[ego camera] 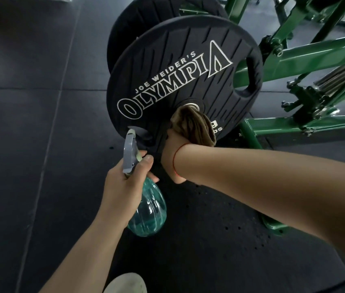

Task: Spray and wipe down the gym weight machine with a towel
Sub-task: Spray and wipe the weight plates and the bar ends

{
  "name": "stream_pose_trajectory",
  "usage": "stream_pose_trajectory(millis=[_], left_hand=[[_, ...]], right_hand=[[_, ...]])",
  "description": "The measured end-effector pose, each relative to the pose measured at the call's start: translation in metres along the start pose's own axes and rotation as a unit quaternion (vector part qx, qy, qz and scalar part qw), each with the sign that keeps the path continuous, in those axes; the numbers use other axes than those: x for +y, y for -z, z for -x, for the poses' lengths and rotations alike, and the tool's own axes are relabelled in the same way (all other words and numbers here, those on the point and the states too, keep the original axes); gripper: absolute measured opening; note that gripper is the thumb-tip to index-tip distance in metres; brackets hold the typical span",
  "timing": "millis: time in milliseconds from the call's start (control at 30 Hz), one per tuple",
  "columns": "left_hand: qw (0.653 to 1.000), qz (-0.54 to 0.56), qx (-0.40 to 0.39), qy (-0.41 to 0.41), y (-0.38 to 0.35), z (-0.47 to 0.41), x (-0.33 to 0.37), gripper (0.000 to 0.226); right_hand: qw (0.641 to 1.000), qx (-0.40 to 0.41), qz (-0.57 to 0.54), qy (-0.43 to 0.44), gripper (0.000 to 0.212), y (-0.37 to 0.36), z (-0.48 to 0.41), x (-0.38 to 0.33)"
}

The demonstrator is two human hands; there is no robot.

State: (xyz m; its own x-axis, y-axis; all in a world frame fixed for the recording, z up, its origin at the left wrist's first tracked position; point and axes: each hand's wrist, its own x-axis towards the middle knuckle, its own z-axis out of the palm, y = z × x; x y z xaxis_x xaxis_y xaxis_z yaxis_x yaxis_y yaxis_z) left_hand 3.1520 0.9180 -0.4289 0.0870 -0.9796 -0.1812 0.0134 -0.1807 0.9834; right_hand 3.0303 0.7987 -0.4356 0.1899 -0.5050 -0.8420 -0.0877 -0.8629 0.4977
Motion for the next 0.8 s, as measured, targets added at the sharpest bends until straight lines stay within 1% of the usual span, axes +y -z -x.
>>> stream_pose_trajectory(millis=[33,100,133,200,233,267,300,333,367,433,500,567,600,633,667,800], left_hand=[[1.0,0.0,-0.001,-0.001,-0.001,0.001,0.001,0.013],[1.0,0.001,-0.001,-0.005,-0.002,0.002,0.002,0.015],[1.0,0.0,-0.001,-0.008,-0.002,0.002,0.002,0.014],[1.0,-0.002,-0.001,-0.014,-0.002,0.002,0.002,0.012],[1.0,-0.003,0.0,-0.016,-0.003,0.003,0.002,0.011],[1.0,-0.001,0.001,-0.017,-0.004,0.003,0.002,0.01],[1.0,0.0,0.002,-0.017,-0.004,0.003,0.002,0.01],[1.0,-0.005,0.002,-0.018,-0.005,0.004,0.003,0.01],[1.0,-0.013,0.001,-0.019,-0.006,0.004,0.004,0.011],[0.999,-0.026,0.002,-0.02,-0.008,0.007,0.005,0.01],[0.999,-0.036,0.002,-0.02,-0.01,0.01,0.008,0.009],[0.999,-0.05,-0.008,-0.019,-0.011,0.012,0.013,0.011],[0.998,-0.059,-0.015,-0.019,-0.012,0.014,0.016,0.013],[0.997,-0.066,-0.02,-0.02,-0.012,0.015,0.019,0.014],[0.997,-0.072,-0.024,-0.021,-0.012,0.017,0.024,0.015],[0.992,-0.117,-0.045,-0.018,-0.005,0.025,0.045,0.018]], right_hand=[[0.999,-0.023,-0.045,0.004,0.03,0.004,0.03,-0.007],[0.989,0.036,-0.13,-0.066,0.024,0.013,0.063,-0.005],[0.986,0.075,-0.14,-0.059,0.024,0.012,0.082,-0.008],[0.975,0.128,-0.174,-0.055,0.026,0.005,0.102,-0.002],[0.966,0.12,-0.22,-0.061,0.026,-0.001,0.107,0.002],[0.954,0.129,-0.267,-0.05,0.024,-0.007,0.113,0.005],[0.933,0.148,-0.326,-0.031,0.018,-0.009,0.119,0.008],[0.902,0.151,-0.404,-0.018,0.01,-0.014,0.125,0.012],[0.862,0.145,-0.485,-0.006,0.011,-0.021,0.129,0.019],[0.757,0.169,-0.631,-0.018,0.025,-0.038,0.141,0.039],[0.654,0.218,-0.722,-0.062,0.025,-0.053,0.147,0.059],[0.553,0.296,-0.771,-0.109,0.026,-0.062,0.139,0.069],[0.519,0.33,-0.776,-0.138,0.03,-0.064,0.129,0.07],[0.504,0.351,-0.772,-0.165,0.038,-0.064,0.116,0.069],[0.507,0.358,-0.762,-0.185,0.045,-0.064,0.102,0.066],[0.552,0.33,-0.718,-0.267,0.056,-0.062,0.064,0.038]])
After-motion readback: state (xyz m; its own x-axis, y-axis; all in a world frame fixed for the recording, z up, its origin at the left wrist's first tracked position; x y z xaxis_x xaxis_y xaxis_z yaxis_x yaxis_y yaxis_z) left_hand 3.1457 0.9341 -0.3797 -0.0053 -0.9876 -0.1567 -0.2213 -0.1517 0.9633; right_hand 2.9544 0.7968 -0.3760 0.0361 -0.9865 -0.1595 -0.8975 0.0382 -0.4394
